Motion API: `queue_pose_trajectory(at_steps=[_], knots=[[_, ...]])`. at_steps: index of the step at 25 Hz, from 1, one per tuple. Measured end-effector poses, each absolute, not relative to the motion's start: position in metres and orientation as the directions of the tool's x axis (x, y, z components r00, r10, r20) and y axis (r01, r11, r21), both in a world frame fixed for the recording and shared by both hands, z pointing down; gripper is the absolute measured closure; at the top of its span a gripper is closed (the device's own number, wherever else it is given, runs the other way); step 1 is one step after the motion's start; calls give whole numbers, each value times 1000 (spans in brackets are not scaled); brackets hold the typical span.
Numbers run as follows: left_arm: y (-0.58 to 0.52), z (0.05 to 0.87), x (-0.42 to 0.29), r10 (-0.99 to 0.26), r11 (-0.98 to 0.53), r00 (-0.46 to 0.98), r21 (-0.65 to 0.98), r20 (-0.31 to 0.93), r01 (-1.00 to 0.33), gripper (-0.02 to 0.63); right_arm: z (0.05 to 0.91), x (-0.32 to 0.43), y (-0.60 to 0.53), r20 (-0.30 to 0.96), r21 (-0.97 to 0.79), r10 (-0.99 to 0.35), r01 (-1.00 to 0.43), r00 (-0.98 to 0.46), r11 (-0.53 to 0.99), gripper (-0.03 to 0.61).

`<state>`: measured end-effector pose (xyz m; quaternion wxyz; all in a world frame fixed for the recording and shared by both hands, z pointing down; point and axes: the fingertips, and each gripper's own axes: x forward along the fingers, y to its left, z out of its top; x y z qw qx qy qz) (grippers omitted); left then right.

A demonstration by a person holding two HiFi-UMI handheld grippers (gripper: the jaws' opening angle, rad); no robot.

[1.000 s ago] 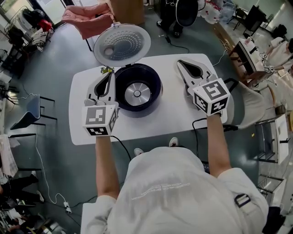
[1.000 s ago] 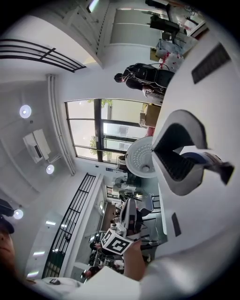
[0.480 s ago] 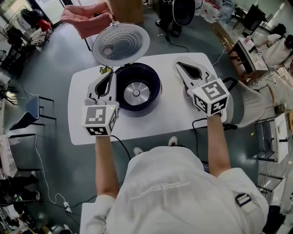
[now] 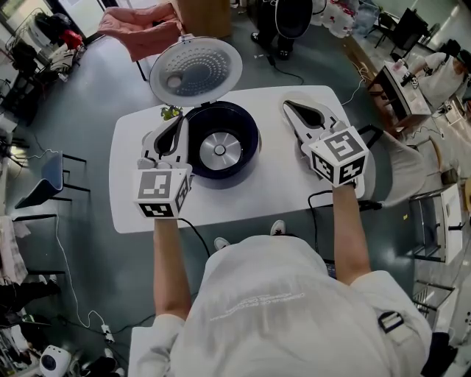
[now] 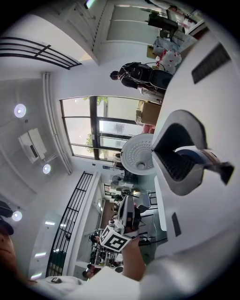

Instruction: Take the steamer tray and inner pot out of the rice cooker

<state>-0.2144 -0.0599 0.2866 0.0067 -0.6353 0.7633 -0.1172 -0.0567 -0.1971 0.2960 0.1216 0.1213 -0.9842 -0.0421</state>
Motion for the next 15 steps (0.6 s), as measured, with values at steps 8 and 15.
queue_pose_trajectory(at_steps=[8, 15], knots=[[-60, 293, -213, -972, 154, -182, -176, 152, -972, 598, 301, -54, -198, 242, 109, -253, -233, -937, 966, 554], [-59, 295, -213, -971, 153, -181, -177, 158, -972, 598, 303, -53, -198, 249, 111, -260, -239, -933, 965, 554]])
